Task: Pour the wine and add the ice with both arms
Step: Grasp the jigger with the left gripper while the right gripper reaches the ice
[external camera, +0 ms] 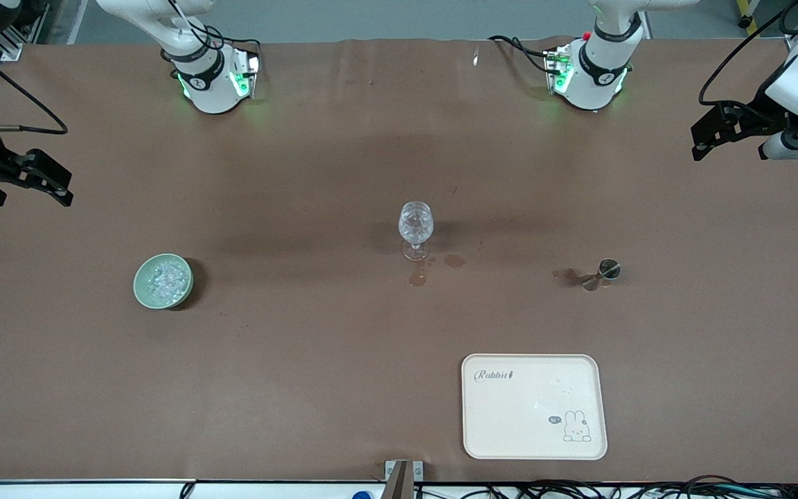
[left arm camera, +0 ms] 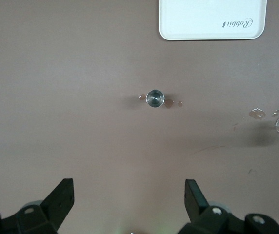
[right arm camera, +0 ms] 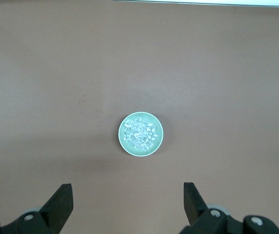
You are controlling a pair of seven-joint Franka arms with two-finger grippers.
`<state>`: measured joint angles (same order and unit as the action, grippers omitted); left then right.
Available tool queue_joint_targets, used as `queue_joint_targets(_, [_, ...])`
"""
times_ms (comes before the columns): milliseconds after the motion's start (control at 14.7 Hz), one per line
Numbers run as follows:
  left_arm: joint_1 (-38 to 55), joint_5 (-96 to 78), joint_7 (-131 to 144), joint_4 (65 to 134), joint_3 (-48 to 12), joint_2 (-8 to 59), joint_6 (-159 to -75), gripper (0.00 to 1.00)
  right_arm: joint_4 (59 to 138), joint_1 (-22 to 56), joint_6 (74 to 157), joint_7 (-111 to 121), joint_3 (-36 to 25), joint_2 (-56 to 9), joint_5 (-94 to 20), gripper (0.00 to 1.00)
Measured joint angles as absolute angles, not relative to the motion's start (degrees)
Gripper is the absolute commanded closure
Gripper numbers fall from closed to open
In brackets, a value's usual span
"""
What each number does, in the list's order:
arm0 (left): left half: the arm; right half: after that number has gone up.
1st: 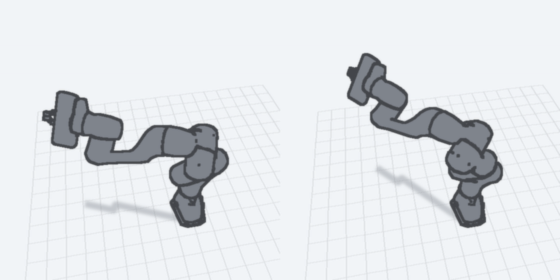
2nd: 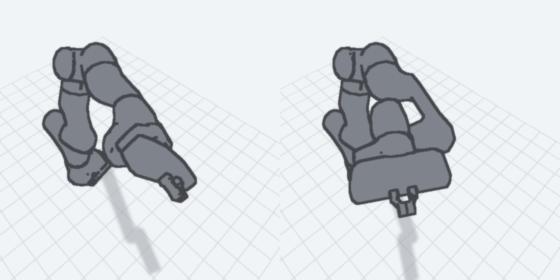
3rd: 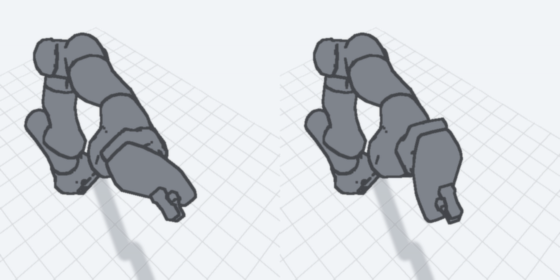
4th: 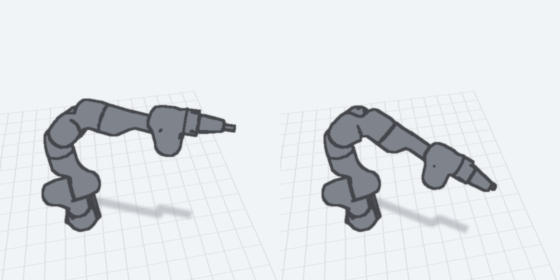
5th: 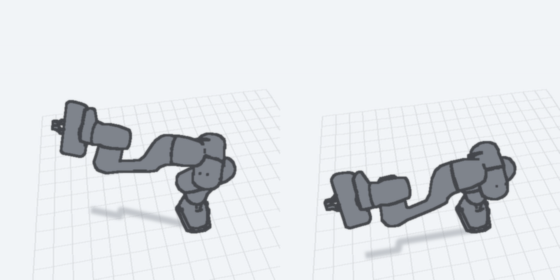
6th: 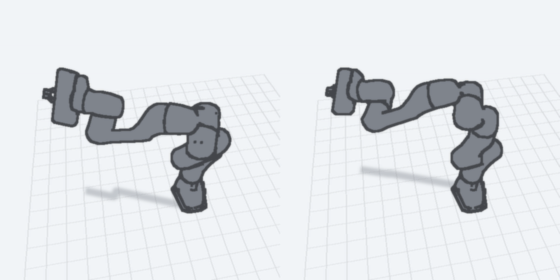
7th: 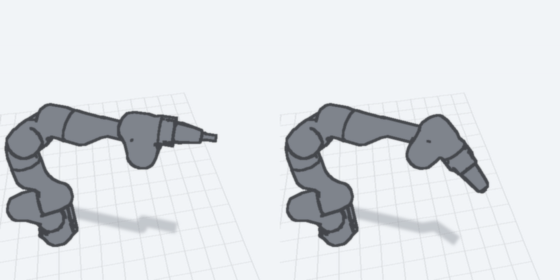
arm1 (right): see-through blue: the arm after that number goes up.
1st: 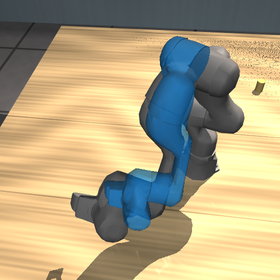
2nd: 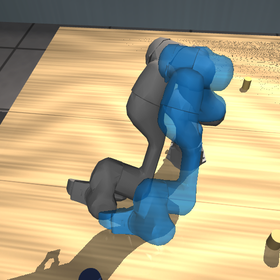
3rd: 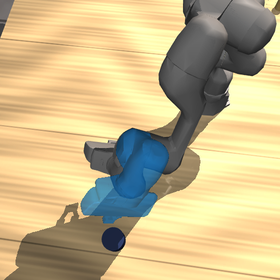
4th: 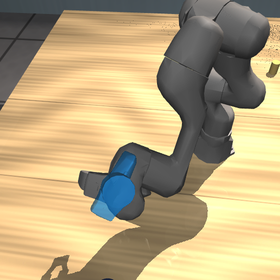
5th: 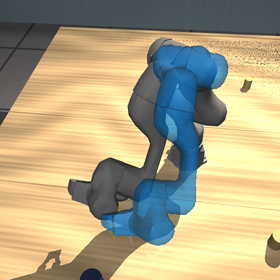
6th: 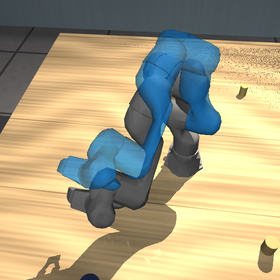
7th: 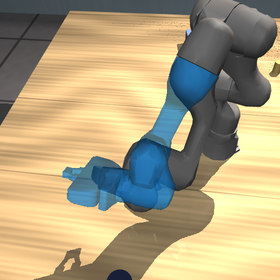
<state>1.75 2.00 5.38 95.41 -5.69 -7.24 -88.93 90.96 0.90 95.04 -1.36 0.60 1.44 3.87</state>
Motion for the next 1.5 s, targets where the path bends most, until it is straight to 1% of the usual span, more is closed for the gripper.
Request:
queue_joint_targets(340, [1.41, 2.01, 5.32, 94.59, -5.38, -6.44, -88.94, 0.0, 90.9, 0.52, 90.67, -0.57, 0.0, 1.16, 2.95, 0.0])
queue_joint_targets(476, [0.54, 2.01, 3.91, 92.95, -4.53, -4.14, -88.95, 0.0, 90.9, 0.36, 90.47, -0.45, -0.52, 1.13, 1.5, 0.0])
queue_joint_targets(612, [-1.43, 2.0, -0.23, 91.14, -3.58, -0.07, -88.98, 0.0, 90.99, -0.07, 90.43, -0.17, -0.99, 1.07, 0.98, 0.0])
queue_joint_targets(680, [-2.5, 2.0, -1.21, 90.59, -3.33, 1.95, -89.01, 0.08, 91.02, -0.32, 90.52, 0.11, -1.09, 1.01, 0.96, 0.0])
queue_joint_targets(748, [-3.73, 1.99, -1.07, 90.27, -3.25, 4.0, -89.03, 0.12, 91.02, -0.5, 90.78, 0.53, -1.16, 0.95, 0.95, 0.0])
queue_joint_targets(884, [-6.7, 1.75, 0.91, 90.04, -3.2, 7.43, -89.08, 0.0, 91.02, -0.81, 91.08, 1.96, -1.24, 0.94, 0.95, 0.0])
queue_joint_targets(1088, [-9.84, 0.16, 6.37, 90.0, -3.17, 12.19, -89.08, 0.0, 91.9, -1.3, 91.77, 3.35, -1.28, 0.79, 0.86, 0.0])
queue_joint_targets(1156, [-10.56, -1.82, 9.51, 90.0, -3.18, 14.13, -89.1, 0.0, 93.43, -1.3, 93.29, 3.51, -1.25, 0.71, 0.8, 0.0])
queue_joint_targets(1360, [-13.49, -10.6, 17.15, 90.0, -3.16, 20.8, -90.02, 0.0, 102.02, -1.3, 103.33, 3.6, -1.2, -0.1, 0.76, 0.0])
queue_joint_targets(1496, [-15.67, -16.7, 20.06, 89.99, -3.11, 25.69, -91.26, 0.0, 106.69, -1.37, 107.92, 3.6, -1.23, -1.19, 0.76, 0.03])
